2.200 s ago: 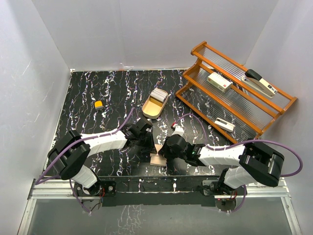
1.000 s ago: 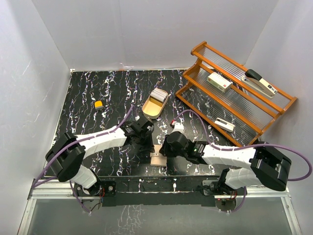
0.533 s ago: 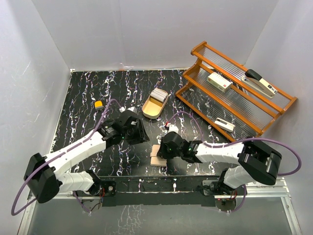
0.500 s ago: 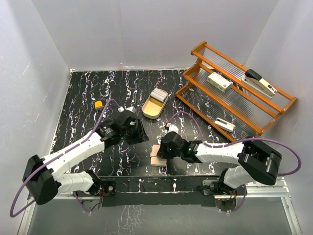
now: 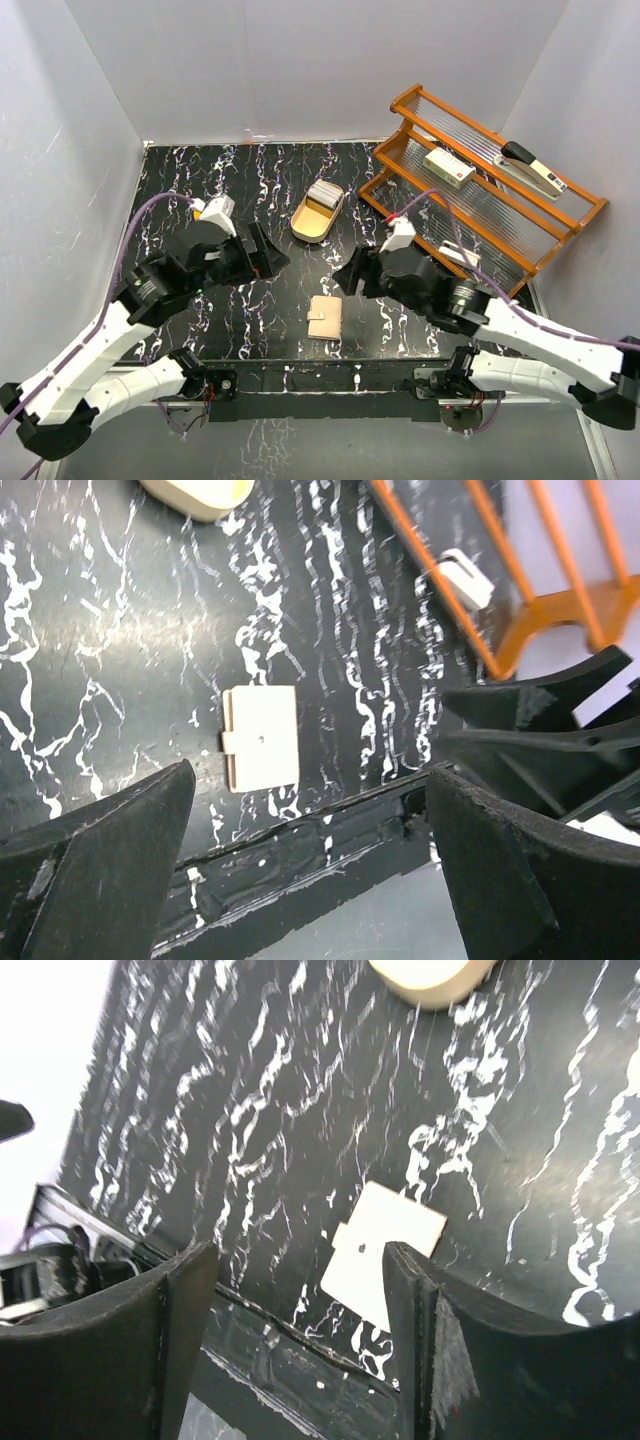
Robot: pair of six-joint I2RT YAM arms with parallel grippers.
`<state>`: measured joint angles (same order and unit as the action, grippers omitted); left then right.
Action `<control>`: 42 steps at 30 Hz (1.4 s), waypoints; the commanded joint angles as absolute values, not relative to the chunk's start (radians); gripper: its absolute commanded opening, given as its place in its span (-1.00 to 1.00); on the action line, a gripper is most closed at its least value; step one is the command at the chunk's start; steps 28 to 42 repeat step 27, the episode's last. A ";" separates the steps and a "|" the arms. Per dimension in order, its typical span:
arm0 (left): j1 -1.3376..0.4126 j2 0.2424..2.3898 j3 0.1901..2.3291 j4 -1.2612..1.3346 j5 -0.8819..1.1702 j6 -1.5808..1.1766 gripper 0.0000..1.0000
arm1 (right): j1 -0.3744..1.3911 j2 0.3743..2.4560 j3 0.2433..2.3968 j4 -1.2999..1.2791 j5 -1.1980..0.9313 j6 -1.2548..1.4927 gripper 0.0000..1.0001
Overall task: Put the credit cards into the card holder
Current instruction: Reset both arms
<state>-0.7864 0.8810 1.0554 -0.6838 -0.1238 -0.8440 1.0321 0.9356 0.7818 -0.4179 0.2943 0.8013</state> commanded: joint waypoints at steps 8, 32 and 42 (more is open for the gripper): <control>-0.785 0.674 1.133 -0.716 -0.194 -0.744 0.97 | 1.032 0.739 1.124 -0.800 0.542 0.747 0.96; -0.785 0.615 1.058 -0.669 -0.238 -0.765 0.97 | 1.032 0.680 1.002 -0.713 0.471 0.825 0.96; -0.785 0.615 1.058 -0.669 -0.238 -0.765 0.97 | 1.032 0.680 1.002 -0.713 0.471 0.825 0.96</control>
